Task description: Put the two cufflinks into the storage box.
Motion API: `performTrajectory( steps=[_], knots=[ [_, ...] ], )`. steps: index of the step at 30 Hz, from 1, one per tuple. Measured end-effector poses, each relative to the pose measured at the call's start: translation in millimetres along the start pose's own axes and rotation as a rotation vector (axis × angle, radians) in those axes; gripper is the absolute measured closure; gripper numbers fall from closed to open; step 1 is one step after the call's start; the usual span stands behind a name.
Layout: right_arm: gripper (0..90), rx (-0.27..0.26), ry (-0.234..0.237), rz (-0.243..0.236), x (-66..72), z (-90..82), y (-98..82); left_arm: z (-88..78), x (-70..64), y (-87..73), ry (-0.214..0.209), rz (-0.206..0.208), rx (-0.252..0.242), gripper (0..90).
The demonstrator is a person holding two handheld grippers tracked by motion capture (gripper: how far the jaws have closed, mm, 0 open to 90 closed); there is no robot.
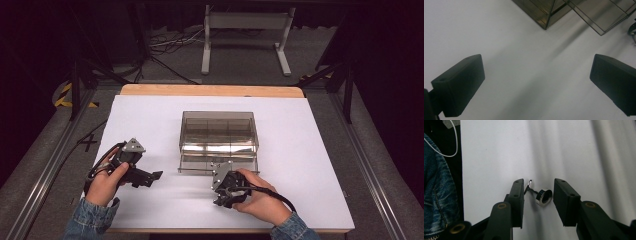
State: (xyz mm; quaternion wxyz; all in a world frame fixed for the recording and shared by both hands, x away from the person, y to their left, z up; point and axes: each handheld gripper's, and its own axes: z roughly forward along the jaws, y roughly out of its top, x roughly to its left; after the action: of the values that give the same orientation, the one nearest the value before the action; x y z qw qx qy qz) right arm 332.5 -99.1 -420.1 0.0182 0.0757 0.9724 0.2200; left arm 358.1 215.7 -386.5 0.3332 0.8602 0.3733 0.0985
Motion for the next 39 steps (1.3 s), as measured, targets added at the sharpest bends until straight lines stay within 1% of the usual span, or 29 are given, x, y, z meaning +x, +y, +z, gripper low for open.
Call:
performTrajectory(
  steps=[3,5,6,7,9,10,11,14,17,21,25,26,27,29,34,36,37,39],
  knots=[
    [62.0,0.005,0.003,-0.005,0.5,1.9,0.3,0.0,-0.1,0.0,0.000,0.001,0.001,0.4],
    [61.9,0.001,-0.008,-0.016,-0.4,2.9,0.5,-0.2,-0.2,0.0,-0.002,0.000,0.001,0.4],
    [61.9,0.004,0.003,-0.009,0.1,2.8,0.4,-0.1,-0.2,0.0,-0.003,-0.001,0.002,0.4],
    [61.9,-0.001,-0.005,-0.017,-0.5,3.0,0.3,-0.1,-0.2,-0.1,-0.003,-0.001,0.002,0.4],
    [62.0,-0.001,-0.004,-0.016,0.0,2.9,0.1,-0.4,-0.1,0.0,-0.002,-0.001,0.002,0.4],
    [62.1,0.002,-0.001,-0.009,0.7,2.6,-0.1,-0.6,-0.1,0.0,-0.002,0.001,0.001,0.4],
    [62.1,-0.004,-0.003,-0.013,0.0,2.7,-0.3,-0.8,-0.3,-0.1,-0.002,-0.002,0.000,0.4],
    [62.7,0.014,0.013,0.017,1.4,0.7,-1.6,-1.3,0.3,-0.2,-0.005,-0.004,0.003,0.4],
    [62.7,0.014,0.015,0.016,1.1,0.5,-2.3,-0.6,-0.2,-0.5,-0.001,-0.008,-0.003,0.4],
    [65.8,0.022,0.005,-0.003,2.3,0.0,-2.8,-0.7,-0.1,-0.4,-0.003,-0.006,-0.002,0.4],
    [68.9,0.032,-0.002,-0.007,3.9,-0.3,-2.2,-0.6,-0.1,-0.3,-0.002,-0.006,0.000,0.4],
    [70.6,0.029,-0.015,-0.025,2.9,0.2,-1.5,-0.3,-0.3,-0.2,0.001,-0.003,0.000,0.4],
    [73.3,0.031,-0.017,-0.024,3.5,0.4,-1.0,-0.1,-0.4,-0.1,-0.001,-0.001,0.000,0.4],
    [73.8,0.041,-0.015,-0.018,6.0,0.2,-0.1,-0.3,-0.4,0.1,-0.003,0.000,0.003,0.4],
    [74.3,0.044,-0.031,-0.033,7.2,0.5,1.4,-0.6,-0.2,-0.2,-0.001,-0.002,0.000,0.4],
    [74.3,0.045,-0.028,-0.030,7.0,0.3,1.6,-0.6,-0.1,-0.3,-0.003,-0.007,-0.002,0.4],
    [74.3,0.047,-0.018,-0.022,7.7,-0.1,1.8,-1.1,0.5,-0.1,-0.006,-0.004,0.004,0.4],
    [74.4,0.041,-0.012,-0.021,8.0,-1.3,2.3,-0.9,0.5,-0.3,-0.005,-0.004,-0.001,0.4]
  ],
)
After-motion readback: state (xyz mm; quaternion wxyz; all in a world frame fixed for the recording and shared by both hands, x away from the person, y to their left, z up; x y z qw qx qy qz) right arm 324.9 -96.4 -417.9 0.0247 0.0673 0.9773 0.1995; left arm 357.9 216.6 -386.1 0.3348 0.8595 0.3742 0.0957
